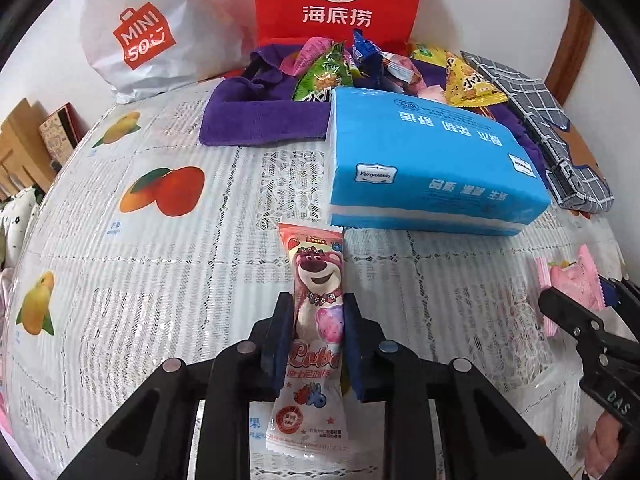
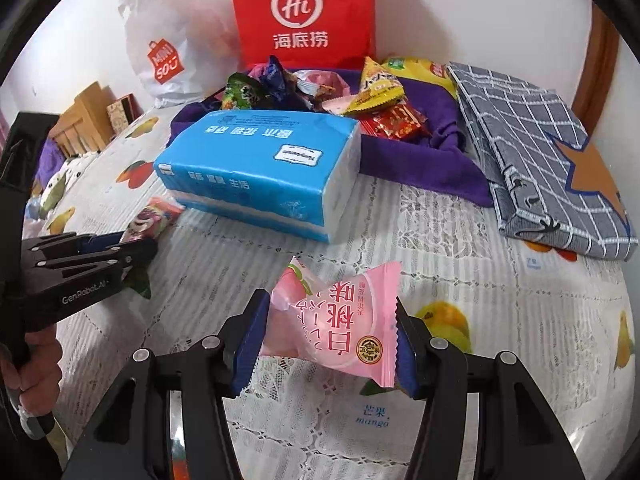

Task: Organize snacks
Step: 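Lift and carry the candy stick with left tool while right tool carries peach cake over towel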

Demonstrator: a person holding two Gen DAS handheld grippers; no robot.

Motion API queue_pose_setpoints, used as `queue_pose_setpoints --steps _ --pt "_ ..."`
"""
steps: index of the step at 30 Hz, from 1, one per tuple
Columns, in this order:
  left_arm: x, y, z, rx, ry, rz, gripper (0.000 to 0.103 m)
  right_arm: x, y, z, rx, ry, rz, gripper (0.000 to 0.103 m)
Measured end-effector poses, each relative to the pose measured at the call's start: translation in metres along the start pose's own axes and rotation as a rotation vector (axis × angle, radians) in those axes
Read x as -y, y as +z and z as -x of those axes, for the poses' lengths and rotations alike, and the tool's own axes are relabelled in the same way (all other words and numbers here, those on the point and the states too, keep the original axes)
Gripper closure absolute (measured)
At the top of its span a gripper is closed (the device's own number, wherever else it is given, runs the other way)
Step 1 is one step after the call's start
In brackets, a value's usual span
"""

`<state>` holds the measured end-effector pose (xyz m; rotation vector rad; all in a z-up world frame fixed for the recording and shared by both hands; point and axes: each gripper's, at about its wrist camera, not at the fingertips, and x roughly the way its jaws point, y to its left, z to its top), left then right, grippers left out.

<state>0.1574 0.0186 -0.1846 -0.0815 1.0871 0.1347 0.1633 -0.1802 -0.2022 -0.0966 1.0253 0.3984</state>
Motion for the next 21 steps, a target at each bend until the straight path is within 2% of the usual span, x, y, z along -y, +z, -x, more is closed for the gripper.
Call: queue_pose_setpoints --steps 4,12,17,21 --pt "-0.002 -0.005 0.002 0.025 0.016 -0.038 0.080 -0.002 -0.004 -0.005 0.004 -0.044 -0.022 0.047" --pt "-0.006 -0.009 0.004 0.055 -0.023 -0.091 0.080 -0.008 -0.012 -0.010 0.026 -0.093 -0.106 0.047" --pt "-0.014 -0.007 0.007 0.036 -0.080 -0.106 0.082 -0.005 -0.013 -0.003 0.013 -0.096 -0.198 0.047" --pt "-0.021 -0.007 0.016 0.035 -0.140 -0.087 0.082 -0.010 -0.008 0.010 0.020 -0.115 -0.203 0.047"
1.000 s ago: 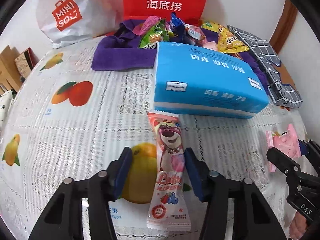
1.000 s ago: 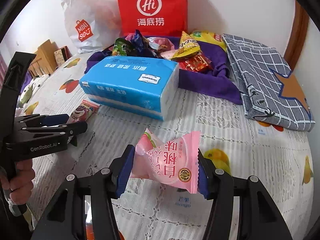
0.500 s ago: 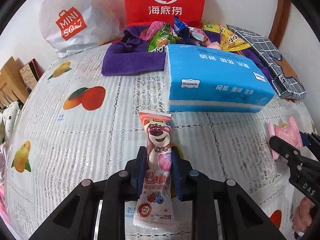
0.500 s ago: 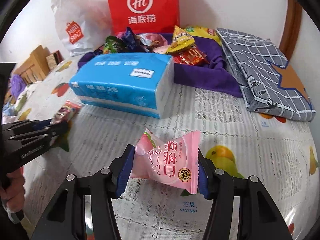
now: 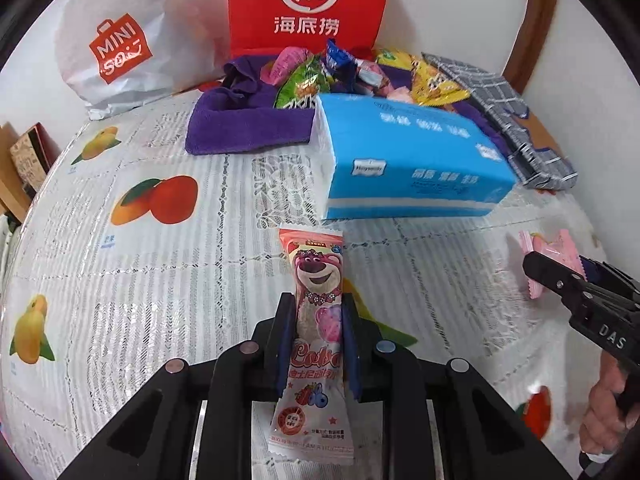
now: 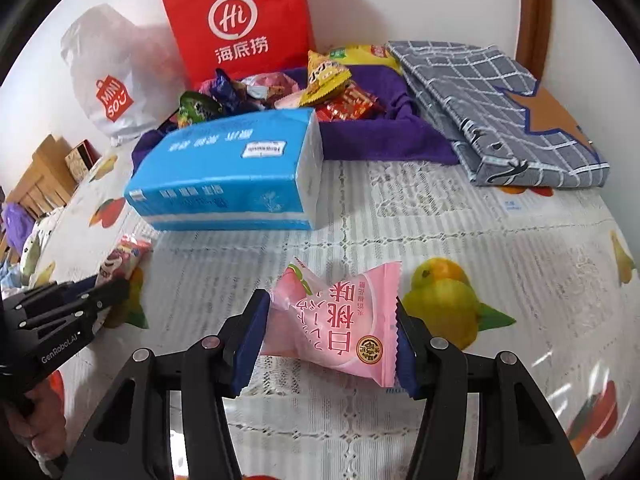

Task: Organize snacks
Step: 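Lift and carry the candy stick with left tool while right tool carries peach cake over towel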

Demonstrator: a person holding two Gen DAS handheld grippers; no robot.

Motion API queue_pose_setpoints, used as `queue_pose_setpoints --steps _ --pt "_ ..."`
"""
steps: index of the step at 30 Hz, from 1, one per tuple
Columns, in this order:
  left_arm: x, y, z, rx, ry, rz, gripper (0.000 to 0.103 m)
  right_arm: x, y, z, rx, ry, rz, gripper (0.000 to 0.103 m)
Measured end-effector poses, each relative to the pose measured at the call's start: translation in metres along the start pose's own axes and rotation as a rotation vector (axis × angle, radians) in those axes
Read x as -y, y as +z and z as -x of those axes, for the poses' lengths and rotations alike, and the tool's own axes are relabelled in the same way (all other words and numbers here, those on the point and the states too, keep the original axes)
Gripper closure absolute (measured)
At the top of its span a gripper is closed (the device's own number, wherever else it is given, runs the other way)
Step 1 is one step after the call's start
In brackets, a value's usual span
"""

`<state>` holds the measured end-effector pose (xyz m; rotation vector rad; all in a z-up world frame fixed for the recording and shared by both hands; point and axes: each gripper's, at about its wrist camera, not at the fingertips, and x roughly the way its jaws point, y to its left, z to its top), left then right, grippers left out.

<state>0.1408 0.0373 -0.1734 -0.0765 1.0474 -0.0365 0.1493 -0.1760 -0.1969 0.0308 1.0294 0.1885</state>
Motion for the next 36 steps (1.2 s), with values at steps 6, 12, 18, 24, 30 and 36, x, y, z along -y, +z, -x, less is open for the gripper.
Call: queue_pose_setpoints --steps 6,12,18,24,30,36 --pt "0.002 0.008 0.027 0.029 -0.046 -0.018 0.082 -0.009 0.012 0.025 0.039 -0.015 0.022 0.047" --pt "0.001 0.021 0.044 0.039 -0.061 -0.003 0.082 -0.023 0.023 0.046 0.084 -0.008 0.058 0.047" --pt "0.001 0.035 0.058 0.061 -0.061 -0.002 0.082 -0.031 0.034 0.059 0.112 -0.020 0.088 0.047" --pt "0.002 0.054 0.067 0.082 -0.064 -0.004 0.082 -0.031 0.049 0.068 0.132 -0.024 0.090 0.047" --pt "0.002 0.070 0.074 0.101 -0.063 0.000 0.082 -0.030 0.064 0.075 0.157 -0.027 0.099 0.047" --pt "0.002 0.083 0.080 0.122 -0.045 -0.014 0.082 -0.031 0.080 0.078 0.177 -0.022 0.099 0.047"
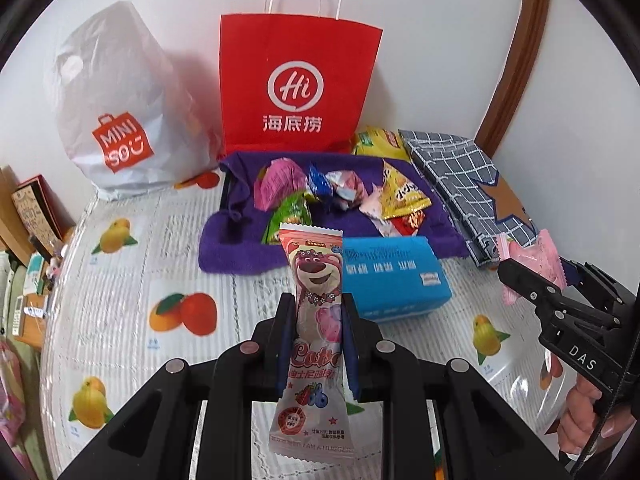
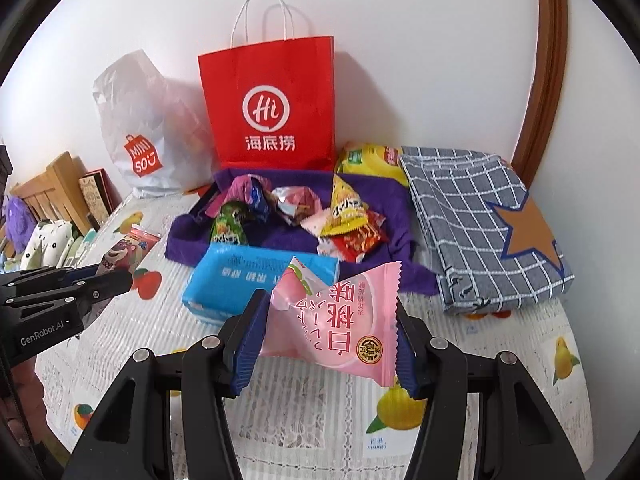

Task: Organize snacks
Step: 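Lift and carry the candy stick with left tool while right tool carries peach cake over towel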

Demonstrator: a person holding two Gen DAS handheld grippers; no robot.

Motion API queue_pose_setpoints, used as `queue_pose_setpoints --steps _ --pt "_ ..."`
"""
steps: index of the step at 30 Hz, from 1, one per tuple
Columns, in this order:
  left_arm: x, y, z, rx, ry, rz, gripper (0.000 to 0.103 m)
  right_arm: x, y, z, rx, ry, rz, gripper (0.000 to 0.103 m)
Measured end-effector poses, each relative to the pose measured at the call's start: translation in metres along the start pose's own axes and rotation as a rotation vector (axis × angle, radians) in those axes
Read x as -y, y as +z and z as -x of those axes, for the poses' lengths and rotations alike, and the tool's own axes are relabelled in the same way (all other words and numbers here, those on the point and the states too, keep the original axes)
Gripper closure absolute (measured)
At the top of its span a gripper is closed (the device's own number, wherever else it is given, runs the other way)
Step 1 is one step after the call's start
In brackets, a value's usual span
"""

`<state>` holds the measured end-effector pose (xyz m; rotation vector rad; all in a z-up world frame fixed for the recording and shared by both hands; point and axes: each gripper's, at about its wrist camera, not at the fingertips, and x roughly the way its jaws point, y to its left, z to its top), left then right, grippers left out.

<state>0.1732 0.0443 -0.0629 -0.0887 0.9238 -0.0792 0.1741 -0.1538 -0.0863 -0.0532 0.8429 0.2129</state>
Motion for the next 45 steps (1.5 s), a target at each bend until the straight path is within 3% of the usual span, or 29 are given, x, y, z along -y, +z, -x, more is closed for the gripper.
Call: queue_pose_setpoints --steps 23,45 --pt "-0.007 0.035 0.004 0.038 0.023 0.001 0.082 -0.003 0.036 -0.002 0.062 0.004 0.033 0.047" --pt "-0.019 0.092 -0.037 0.037 0.031 0.004 0.082 0.006 0.088 -0.046 0.071 0.016 0.019 0.047"
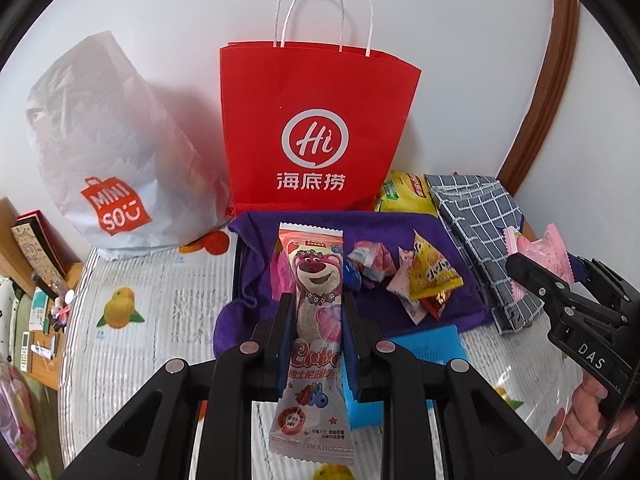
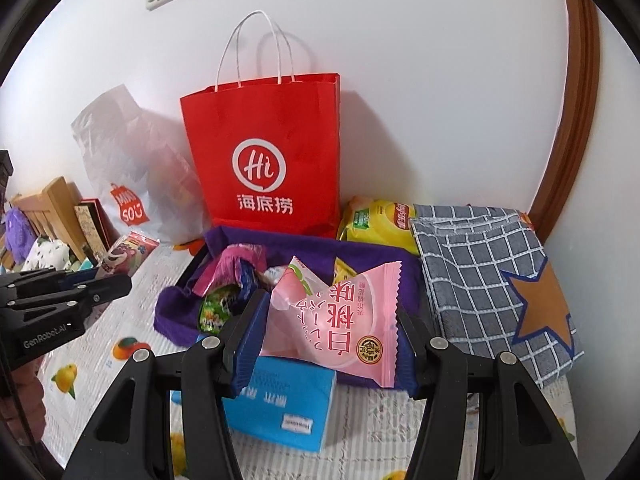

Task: Organize snacks
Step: 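Lift and carry the candy stick with left tool while right tool carries peach cake over towel, then open right tool dropping peach cake while left tool releases candy stick onto towel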

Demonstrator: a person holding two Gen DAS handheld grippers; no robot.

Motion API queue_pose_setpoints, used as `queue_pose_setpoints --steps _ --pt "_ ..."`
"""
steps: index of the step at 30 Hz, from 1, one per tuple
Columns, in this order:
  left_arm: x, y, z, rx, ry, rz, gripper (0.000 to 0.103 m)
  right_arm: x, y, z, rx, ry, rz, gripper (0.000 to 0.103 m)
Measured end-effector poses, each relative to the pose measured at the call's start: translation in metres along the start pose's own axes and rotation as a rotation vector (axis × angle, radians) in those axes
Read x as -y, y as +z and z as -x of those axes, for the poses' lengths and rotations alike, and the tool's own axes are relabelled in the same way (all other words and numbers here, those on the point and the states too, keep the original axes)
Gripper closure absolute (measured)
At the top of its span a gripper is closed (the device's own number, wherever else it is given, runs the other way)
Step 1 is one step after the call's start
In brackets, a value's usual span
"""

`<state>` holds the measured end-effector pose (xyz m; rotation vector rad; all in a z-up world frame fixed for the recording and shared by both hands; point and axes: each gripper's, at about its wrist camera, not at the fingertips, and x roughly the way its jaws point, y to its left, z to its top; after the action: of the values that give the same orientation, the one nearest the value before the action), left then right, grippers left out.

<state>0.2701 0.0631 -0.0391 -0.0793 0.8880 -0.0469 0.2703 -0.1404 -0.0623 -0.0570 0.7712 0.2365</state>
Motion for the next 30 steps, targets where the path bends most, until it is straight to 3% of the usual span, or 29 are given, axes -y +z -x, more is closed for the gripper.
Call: queue_pose_setpoints --steps 15,20,30 --pt "-0.005 0.045 -0.049 -0.003 -0.029 -0.012 0.082 0.012 0.038 -0.042 0.014 -0.026 0.009 0.047" --pt "-0.020 0.044 -0.085 -0.067 -0.039 0.026 0.082 0.021 0.033 -0.075 -0.047 -0.027 0.003 0.047" --pt "-0.019 0.034 -0.110 -0.129 -0.050 0.028 0.082 0.023 0.023 -0.111 -0.133 0.039 0.006 0.047"
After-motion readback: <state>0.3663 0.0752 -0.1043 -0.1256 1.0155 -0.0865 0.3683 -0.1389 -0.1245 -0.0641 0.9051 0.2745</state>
